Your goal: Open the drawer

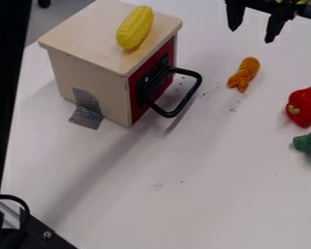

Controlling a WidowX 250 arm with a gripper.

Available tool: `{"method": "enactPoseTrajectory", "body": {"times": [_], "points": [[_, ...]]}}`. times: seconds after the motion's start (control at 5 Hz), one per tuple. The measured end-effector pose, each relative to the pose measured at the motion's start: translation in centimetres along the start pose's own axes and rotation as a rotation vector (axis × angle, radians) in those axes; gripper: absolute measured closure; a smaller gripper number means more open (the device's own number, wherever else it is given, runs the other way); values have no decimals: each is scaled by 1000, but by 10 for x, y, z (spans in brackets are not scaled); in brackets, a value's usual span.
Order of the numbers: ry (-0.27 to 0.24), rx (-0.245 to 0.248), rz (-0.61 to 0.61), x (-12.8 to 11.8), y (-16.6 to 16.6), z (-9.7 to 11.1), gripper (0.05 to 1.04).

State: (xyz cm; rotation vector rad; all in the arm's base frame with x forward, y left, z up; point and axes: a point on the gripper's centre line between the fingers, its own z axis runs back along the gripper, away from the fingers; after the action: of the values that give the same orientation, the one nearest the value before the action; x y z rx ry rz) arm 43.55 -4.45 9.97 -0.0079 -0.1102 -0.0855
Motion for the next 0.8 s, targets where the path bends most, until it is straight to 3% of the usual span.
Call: {"method": "enactPoseTrajectory", "body": {"times": [0.4, 0.6, 0.8], "points": [[98, -19, 4, -26, 0, -40, 86], [70, -28, 4, -39, 1, -31, 86], [57, -7, -11, -63, 4, -26, 86]]}}
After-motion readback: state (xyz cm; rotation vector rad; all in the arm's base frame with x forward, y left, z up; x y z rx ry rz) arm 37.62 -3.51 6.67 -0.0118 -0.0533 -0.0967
